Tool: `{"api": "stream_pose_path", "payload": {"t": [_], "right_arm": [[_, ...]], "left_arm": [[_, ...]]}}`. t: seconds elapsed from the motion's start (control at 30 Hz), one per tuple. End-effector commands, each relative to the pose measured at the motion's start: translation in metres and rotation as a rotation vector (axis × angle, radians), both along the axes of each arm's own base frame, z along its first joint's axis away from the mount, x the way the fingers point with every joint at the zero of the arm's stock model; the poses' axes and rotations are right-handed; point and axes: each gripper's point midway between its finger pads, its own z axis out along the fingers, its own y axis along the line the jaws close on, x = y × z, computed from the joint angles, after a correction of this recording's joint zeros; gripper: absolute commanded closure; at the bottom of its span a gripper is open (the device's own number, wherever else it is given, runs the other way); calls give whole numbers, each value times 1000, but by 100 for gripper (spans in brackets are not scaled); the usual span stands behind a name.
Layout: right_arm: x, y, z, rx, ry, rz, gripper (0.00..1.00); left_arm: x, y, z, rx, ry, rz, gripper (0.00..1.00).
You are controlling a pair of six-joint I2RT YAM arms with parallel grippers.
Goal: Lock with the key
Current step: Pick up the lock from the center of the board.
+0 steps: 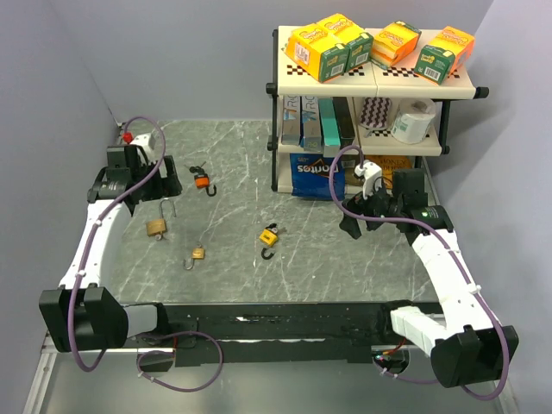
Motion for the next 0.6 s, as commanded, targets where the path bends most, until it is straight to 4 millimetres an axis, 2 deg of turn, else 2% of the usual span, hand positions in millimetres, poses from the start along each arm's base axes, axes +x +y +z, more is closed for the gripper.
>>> {"api": "stream_pose_path", "payload": {"t": [0.0,0.07,0.17,0.2,0.27,0.3,0.33,0.37,0.43,0.57], "right_arm": [[-4,7,4,5,-10,51,0],[-5,8,3,-1,-5,56,0],[-3,7,4,-3,-11,50,0],[-3,7,5,1,-10,47,0],[-5,11,5,25,15,49,0],[-6,12,6,31,19,47,0],[-6,13,6,36,20,46,0],[-5,13,6,37,22,40,0],[-5,10,7,29,17,30,0],[-7,3,3,-3,15,7,0]], "left_arm": [[5,-10,19,44,-85,-68,4],[4,-25,21,77,-96,-121,4],[0,-47,14,102,-61,-156,4],[-5,-72,7,88,-35,-219,4],[-11,-97,-3,81,-4,-273,4],[-17,-119,-10,65,15,-308,4],[-22,-130,-19,64,34,-326,4],[-31,-152,-25,46,49,-366,4],[-39,-168,-33,15,66,-379,4],[-57,-200,-36,-18,22,-402,4]]}}
